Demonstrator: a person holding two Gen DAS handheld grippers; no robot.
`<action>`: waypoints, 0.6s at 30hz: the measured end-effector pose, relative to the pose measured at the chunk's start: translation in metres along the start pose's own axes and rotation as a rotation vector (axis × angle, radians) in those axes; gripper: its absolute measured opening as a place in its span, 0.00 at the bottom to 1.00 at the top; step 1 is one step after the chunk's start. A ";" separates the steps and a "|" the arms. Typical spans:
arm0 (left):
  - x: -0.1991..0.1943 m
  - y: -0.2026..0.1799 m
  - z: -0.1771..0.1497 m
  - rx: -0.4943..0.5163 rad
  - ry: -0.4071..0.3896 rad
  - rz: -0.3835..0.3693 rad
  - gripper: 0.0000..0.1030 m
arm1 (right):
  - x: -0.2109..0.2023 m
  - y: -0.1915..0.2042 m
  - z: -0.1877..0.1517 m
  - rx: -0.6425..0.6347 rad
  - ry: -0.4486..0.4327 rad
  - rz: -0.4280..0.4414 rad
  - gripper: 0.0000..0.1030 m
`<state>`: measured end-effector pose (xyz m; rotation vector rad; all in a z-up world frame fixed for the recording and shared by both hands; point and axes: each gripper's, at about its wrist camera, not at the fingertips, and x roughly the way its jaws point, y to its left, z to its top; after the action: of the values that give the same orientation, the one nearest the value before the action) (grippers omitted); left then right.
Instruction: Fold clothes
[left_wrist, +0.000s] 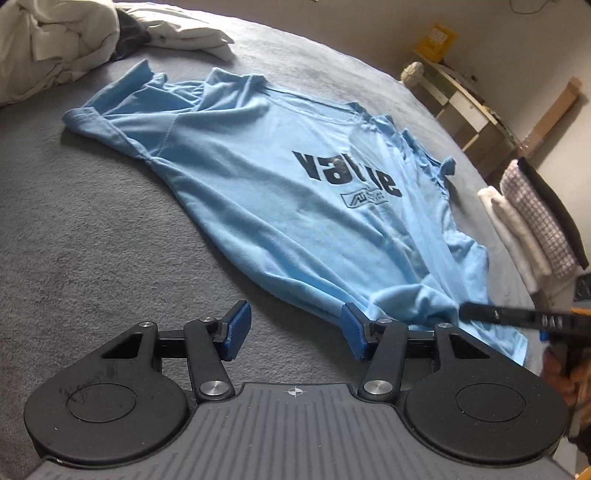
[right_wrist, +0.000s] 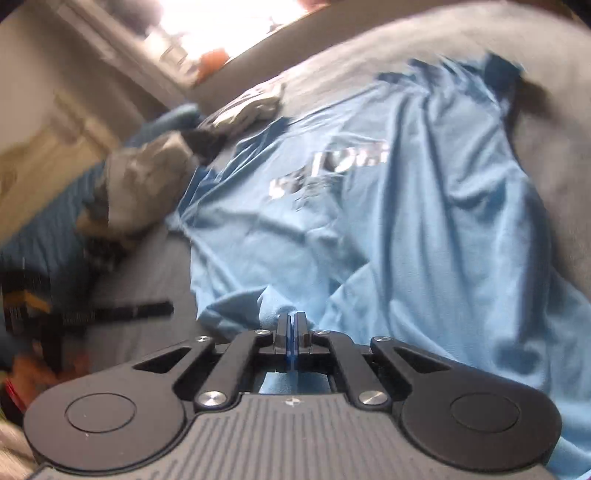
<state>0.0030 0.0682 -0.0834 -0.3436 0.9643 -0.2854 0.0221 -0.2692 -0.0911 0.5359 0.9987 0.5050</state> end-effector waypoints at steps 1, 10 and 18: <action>0.004 -0.005 -0.002 0.027 0.014 -0.009 0.52 | 0.001 -0.020 0.007 0.101 -0.007 0.016 0.02; 0.036 -0.042 -0.017 0.266 0.099 -0.054 0.53 | -0.025 -0.070 0.004 0.248 -0.096 0.088 0.18; 0.053 -0.046 0.008 0.248 0.068 -0.092 0.53 | -0.040 0.066 -0.037 -0.596 0.037 -0.044 0.24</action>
<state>0.0347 0.0076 -0.0998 -0.1525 0.9687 -0.4983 -0.0387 -0.2370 -0.0401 -0.0283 0.8388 0.7387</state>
